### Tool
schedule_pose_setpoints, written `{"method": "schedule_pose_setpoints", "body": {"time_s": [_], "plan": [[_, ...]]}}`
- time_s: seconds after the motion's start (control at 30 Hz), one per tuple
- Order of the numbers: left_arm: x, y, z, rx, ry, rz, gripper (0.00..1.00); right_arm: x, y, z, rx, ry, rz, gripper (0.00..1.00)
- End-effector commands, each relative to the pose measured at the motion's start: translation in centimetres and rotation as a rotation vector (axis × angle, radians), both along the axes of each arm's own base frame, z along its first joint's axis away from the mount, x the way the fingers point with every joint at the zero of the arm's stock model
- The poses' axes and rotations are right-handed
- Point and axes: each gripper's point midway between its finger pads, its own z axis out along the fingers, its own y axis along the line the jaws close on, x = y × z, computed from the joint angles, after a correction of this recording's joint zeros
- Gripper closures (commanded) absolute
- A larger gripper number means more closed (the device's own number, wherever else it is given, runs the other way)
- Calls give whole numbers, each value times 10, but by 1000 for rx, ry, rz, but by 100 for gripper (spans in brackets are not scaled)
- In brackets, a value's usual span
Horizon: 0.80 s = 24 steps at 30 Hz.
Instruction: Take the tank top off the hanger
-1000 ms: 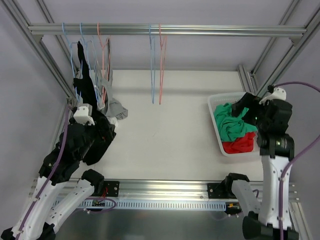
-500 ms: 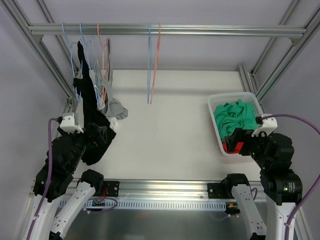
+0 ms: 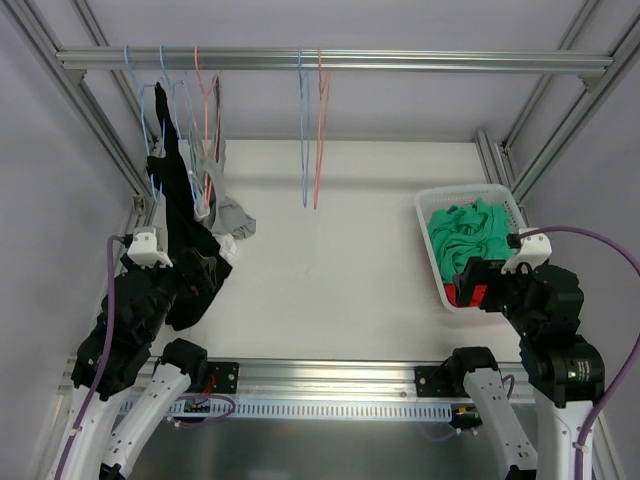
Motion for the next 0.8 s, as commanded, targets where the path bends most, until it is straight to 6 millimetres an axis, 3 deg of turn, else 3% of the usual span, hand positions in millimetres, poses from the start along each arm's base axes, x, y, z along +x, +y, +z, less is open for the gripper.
{"method": "schedule_pose_setpoints", "body": {"time_s": [0.0, 0.77], "plan": [[1, 1, 2, 2, -18, -1, 2, 7, 2, 5, -15, -9, 21, 1], [-1, -1, 2, -1, -26, -14, 1, 10, 5, -3, -10, 22, 37, 1]]}}
